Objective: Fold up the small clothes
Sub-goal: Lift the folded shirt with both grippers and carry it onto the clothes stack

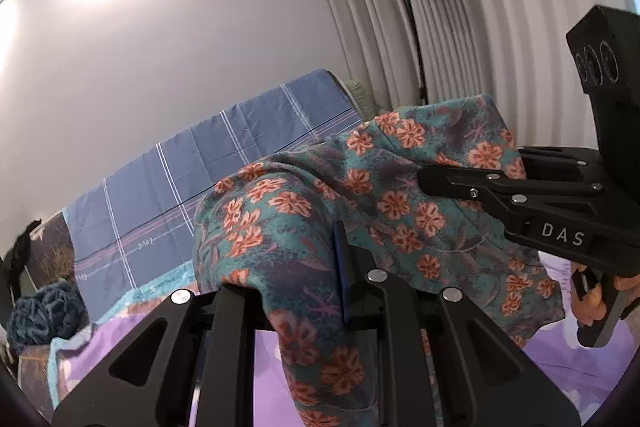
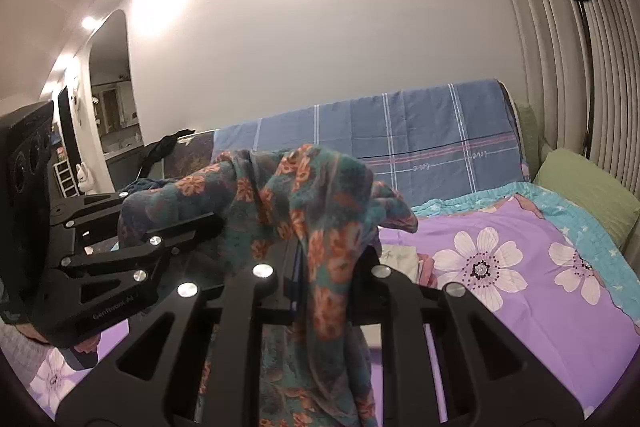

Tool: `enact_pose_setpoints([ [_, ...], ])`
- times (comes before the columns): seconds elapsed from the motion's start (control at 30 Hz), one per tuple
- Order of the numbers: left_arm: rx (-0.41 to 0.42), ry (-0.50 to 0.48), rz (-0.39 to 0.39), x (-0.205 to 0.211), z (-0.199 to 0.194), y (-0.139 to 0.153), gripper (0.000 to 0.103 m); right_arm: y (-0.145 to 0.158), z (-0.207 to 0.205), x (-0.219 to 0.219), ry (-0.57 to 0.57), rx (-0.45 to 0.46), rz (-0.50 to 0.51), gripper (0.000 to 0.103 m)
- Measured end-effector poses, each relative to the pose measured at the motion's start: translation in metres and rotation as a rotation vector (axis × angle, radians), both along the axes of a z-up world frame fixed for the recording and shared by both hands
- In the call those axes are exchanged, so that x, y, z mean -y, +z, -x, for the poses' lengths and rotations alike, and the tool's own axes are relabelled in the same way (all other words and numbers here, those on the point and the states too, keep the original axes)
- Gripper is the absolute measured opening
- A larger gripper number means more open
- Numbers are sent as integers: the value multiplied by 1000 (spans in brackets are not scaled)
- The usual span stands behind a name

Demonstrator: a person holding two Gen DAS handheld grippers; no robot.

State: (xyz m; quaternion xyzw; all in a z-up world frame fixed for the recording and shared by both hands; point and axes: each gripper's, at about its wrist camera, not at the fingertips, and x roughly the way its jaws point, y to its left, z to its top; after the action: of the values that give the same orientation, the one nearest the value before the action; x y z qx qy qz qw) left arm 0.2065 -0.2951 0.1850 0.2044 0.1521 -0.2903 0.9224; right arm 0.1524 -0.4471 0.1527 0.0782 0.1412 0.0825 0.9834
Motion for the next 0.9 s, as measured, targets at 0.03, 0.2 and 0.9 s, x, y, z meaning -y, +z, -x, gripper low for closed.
enact_pose_setpoints([
  [0.03,-1,10,-12,6,-11,-1,17,0,-8,3,-4,-4,-6,16],
  [0.2,-1,30,-65,31,-53,-11,18,-7,-53,19,-24,-22,-26,16],
  [0.9,-155,264,-293,62,-234,-175,37,-148,-262,38,-208,-342,56,50],
])
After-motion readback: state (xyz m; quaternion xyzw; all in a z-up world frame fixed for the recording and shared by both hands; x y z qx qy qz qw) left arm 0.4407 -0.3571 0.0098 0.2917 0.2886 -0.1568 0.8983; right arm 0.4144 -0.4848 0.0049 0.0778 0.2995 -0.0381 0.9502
